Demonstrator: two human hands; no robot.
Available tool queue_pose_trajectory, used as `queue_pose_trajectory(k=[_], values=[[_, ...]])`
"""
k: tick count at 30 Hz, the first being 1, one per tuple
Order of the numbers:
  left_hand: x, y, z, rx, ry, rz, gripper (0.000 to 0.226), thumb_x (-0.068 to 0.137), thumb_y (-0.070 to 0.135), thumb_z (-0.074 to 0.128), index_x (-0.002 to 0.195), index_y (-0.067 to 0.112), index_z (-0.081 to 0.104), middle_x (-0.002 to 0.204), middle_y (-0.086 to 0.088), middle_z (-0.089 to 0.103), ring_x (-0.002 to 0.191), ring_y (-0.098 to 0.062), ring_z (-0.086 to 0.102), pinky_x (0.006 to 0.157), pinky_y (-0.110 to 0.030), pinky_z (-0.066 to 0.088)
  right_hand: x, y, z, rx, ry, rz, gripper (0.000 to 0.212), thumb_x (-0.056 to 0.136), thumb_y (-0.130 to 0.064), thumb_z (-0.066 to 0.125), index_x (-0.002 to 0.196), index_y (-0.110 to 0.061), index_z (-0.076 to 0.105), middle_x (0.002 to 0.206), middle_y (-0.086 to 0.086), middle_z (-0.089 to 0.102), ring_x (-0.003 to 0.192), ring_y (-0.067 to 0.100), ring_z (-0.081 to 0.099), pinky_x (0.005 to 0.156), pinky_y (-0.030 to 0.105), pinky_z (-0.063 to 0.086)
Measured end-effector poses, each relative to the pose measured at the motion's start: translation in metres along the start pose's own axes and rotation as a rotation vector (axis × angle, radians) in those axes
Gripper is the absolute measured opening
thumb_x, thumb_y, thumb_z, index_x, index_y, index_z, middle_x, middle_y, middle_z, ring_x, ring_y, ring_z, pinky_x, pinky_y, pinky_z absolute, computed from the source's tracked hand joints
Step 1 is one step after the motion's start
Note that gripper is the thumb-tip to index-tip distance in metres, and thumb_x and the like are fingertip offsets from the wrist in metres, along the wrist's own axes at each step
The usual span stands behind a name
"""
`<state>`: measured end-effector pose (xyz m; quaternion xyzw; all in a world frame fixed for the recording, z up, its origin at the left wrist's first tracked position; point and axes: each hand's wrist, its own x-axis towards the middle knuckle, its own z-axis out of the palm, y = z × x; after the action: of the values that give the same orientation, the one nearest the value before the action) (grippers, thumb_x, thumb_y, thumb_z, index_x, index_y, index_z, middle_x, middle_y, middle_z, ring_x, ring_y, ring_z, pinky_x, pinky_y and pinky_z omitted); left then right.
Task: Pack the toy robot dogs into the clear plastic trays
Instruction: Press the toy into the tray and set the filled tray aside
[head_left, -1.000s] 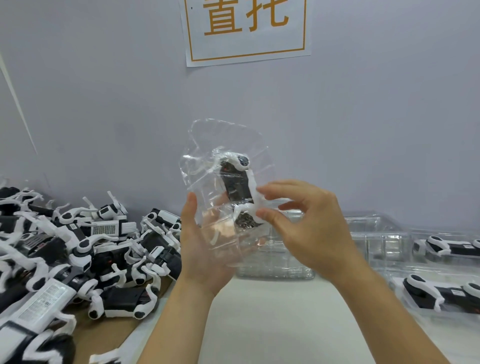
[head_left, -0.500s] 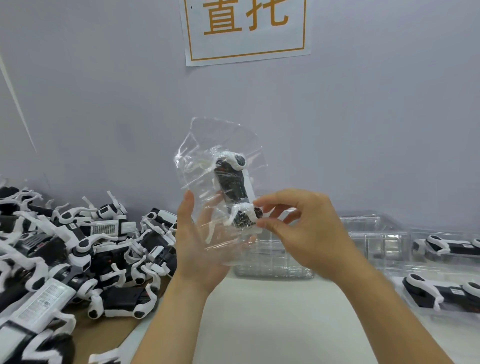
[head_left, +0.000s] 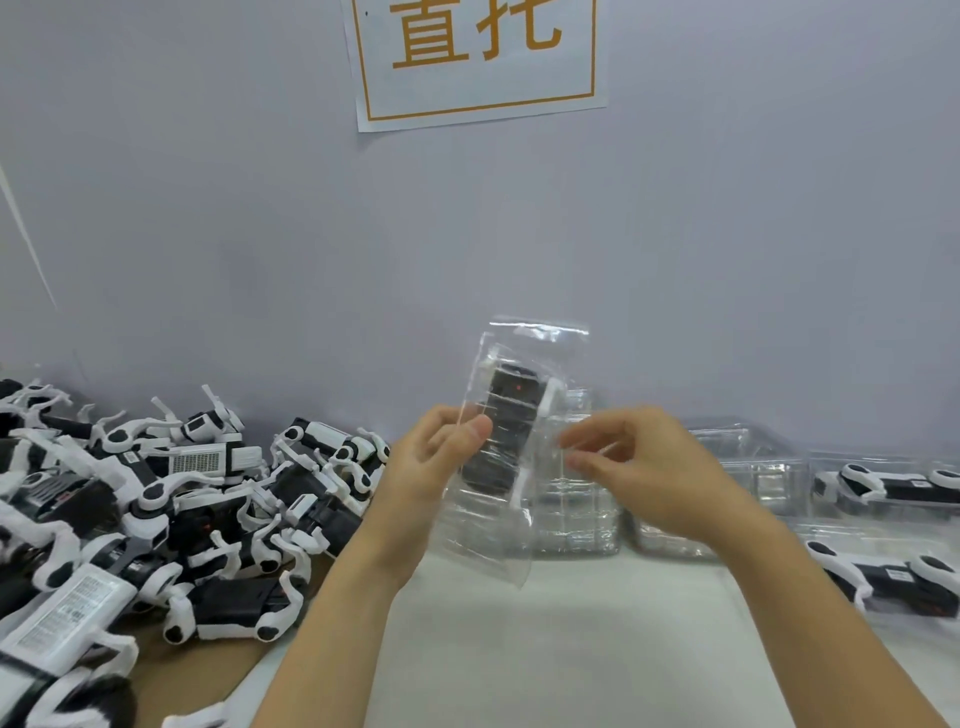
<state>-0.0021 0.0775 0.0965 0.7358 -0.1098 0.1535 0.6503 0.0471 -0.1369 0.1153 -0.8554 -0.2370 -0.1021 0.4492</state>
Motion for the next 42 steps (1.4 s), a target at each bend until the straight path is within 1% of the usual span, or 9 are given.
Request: queue_pose_trajectory(k=[6, 9, 12, 15, 19, 24, 30, 34, 42], values=[[0.0, -0.003, -0.002, 0.19, 0.001, 0.0, 0.059, 0.059, 0.064, 0.076, 0.109, 0.034, 0.068, 0.103, 0.013, 0.075, 0.094, 0.0, 0.07, 0.081, -0.02, 0.05, 0.002, 0.005, -0.023, 0.448, 0.357, 0.209, 0.023, 0.104, -0.026, 0.049, 0.102, -0.021, 0.072, 0.101, 0.003, 0.072, 0.083, 0.014, 0.071, 0.074, 0.031, 0.055], [-0.001, -0.003, 0.003, 0.401, -0.026, 0.0, 0.059, 0.052, 0.066, 0.078, 0.105, 0.043, 0.065, 0.109, 0.021, 0.069, 0.101, 0.013, 0.058, 0.077, -0.003, 0.041, 0.001, -0.004, -0.029, 0.549, 0.188, 0.279, 0.039, 0.095, -0.059, 0.048, 0.11, -0.03, 0.07, 0.113, -0.001, 0.068, 0.102, 0.021, 0.067, 0.078, 0.036, 0.052], [-0.002, -0.002, 0.01, 0.662, -0.094, 0.045, 0.065, 0.048, 0.075, 0.071, 0.107, 0.05, 0.059, 0.122, 0.029, 0.053, 0.121, -0.001, 0.048, 0.104, -0.028, 0.038, -0.002, -0.008, -0.022, 0.43, 0.006, 0.31, 0.07, 0.07, -0.082, 0.057, 0.123, -0.037, 0.06, 0.126, -0.006, 0.059, 0.114, 0.019, 0.06, 0.087, 0.039, 0.049], [-0.003, 0.003, 0.018, 0.796, -0.168, 0.096, 0.066, 0.054, 0.071, 0.078, 0.111, 0.053, 0.05, 0.127, 0.032, 0.042, 0.125, -0.002, 0.036, 0.11, -0.035, 0.024, -0.005, -0.004, -0.012, 0.164, -0.046, 0.318, 0.079, 0.078, -0.063, 0.071, 0.145, -0.035, 0.041, 0.143, -0.005, 0.05, 0.127, 0.019, 0.051, 0.1, 0.04, 0.045], [-0.002, 0.006, 0.023, 0.905, -0.209, 0.122, 0.082, 0.053, 0.075, 0.076, 0.123, 0.059, 0.037, 0.13, 0.035, 0.035, 0.125, -0.001, 0.027, 0.102, -0.027, 0.013, -0.01, 0.0, -0.014, 0.118, -0.107, 0.387, 0.073, 0.081, -0.045, 0.078, 0.144, -0.035, 0.043, 0.136, 0.0, 0.056, 0.114, 0.019, 0.06, 0.084, 0.035, 0.054], [-0.002, 0.005, 0.024, 0.721, -0.237, 0.046, 0.092, 0.044, 0.085, 0.069, 0.125, 0.072, 0.029, 0.124, 0.054, 0.025, 0.123, 0.013, 0.024, 0.108, -0.031, 0.023, -0.009, -0.006, -0.02, 0.291, -0.077, 0.457, 0.067, 0.081, -0.027, 0.082, 0.14, -0.029, 0.049, 0.118, 0.007, 0.064, 0.081, 0.022, 0.061, 0.062, 0.031, 0.05], [0.003, 0.008, 0.026, 0.176, 0.196, -0.237, 0.065, 0.07, 0.076, 0.065, 0.123, 0.042, 0.047, 0.13, 0.013, 0.053, 0.12, -0.011, 0.052, 0.093, -0.033, 0.041, -0.008, -0.006, -0.03, 0.356, -0.003, 0.482, 0.069, 0.082, -0.019, 0.081, 0.142, -0.024, 0.048, 0.098, -0.001, 0.06, 0.08, 0.024, 0.056, 0.064, 0.034, 0.048], [0.006, 0.003, 0.014, -0.164, -0.028, -0.621, 0.042, 0.082, 0.056, 0.071, 0.113, 0.029, 0.065, 0.105, 0.003, 0.071, 0.105, -0.033, 0.069, 0.085, -0.045, 0.053, -0.008, -0.009, -0.03, 0.46, -0.037, 0.483, 0.069, 0.082, -0.019, 0.081, 0.142, -0.021, 0.047, 0.117, 0.008, 0.065, 0.083, 0.03, 0.061, 0.07, 0.04, 0.047], [0.006, -0.001, -0.003, -0.197, -0.066, -0.649, 0.026, 0.087, 0.038, 0.072, 0.107, 0.022, 0.07, 0.109, -0.01, 0.075, 0.084, -0.034, 0.07, 0.063, -0.033, 0.059, -0.014, -0.009, -0.026, 0.213, -0.11, 0.434, 0.078, 0.079, -0.049, 0.078, 0.146, -0.031, 0.042, 0.136, -0.003, 0.053, 0.111, 0.02, 0.058, 0.085, 0.04, 0.054]])
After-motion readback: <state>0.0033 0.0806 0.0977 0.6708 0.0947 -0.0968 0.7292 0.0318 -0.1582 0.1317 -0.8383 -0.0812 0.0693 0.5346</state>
